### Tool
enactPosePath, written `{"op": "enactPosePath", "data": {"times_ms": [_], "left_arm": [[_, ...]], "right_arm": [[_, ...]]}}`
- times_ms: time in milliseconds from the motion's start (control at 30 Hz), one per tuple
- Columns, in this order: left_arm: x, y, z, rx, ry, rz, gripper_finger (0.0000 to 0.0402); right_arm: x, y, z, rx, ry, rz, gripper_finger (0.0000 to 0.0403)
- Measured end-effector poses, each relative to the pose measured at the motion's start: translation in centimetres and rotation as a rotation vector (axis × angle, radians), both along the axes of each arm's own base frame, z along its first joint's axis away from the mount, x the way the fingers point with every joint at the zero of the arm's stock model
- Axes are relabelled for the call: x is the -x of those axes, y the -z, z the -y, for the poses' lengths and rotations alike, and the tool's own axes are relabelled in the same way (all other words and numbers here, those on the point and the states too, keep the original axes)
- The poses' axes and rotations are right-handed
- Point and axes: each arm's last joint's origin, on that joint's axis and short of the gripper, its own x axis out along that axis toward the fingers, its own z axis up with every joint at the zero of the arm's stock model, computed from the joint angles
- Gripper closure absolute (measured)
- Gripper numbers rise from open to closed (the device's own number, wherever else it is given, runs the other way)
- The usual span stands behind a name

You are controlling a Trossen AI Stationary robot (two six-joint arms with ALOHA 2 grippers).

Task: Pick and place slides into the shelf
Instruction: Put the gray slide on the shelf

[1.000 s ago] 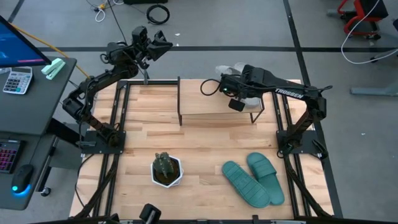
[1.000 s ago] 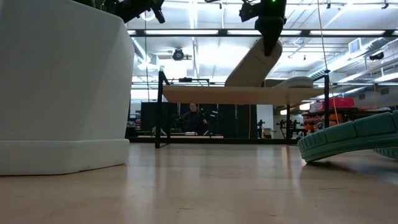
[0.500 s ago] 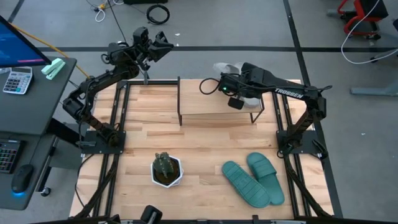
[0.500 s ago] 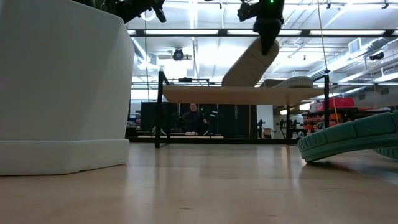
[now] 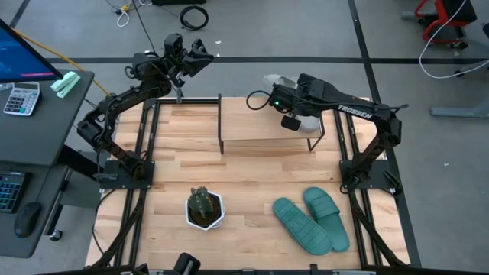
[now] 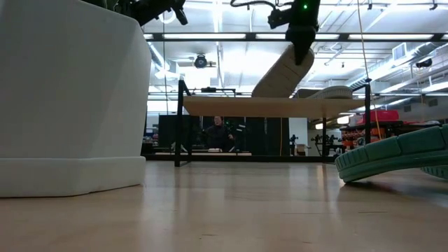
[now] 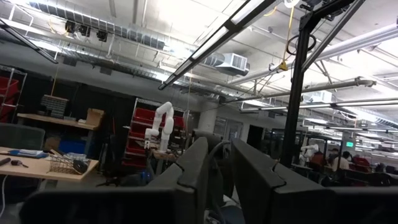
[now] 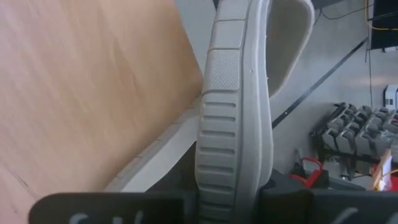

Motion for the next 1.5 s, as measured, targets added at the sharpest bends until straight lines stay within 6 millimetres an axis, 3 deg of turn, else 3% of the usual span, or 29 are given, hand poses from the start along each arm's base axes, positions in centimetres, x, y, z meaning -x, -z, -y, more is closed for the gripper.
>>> {"op": "enactPosePath", "data": {"times_ms": [300, 467, 1500], "left_arm": [[0.0, 0.0, 0.0, -0.002, -0.001, 0.000, 0.0321], [0.0, 0.0, 0.0, -0.002, 0.000, 0.000, 0.0321], [0.0, 0.0, 0.0, -0.001, 0.000, -0.001, 0.0322]], "right_arm": [[-0.4, 3.1, -0.7, -0.019, -0.039, -0.082, 0.0348], [-0.8, 3.8, -1.3, -0.055, -0.064, -0.070, 0.0348], [-1.4, 4.2, -2.0, -0.265, -0.096, 0.039, 0.0338]]}}
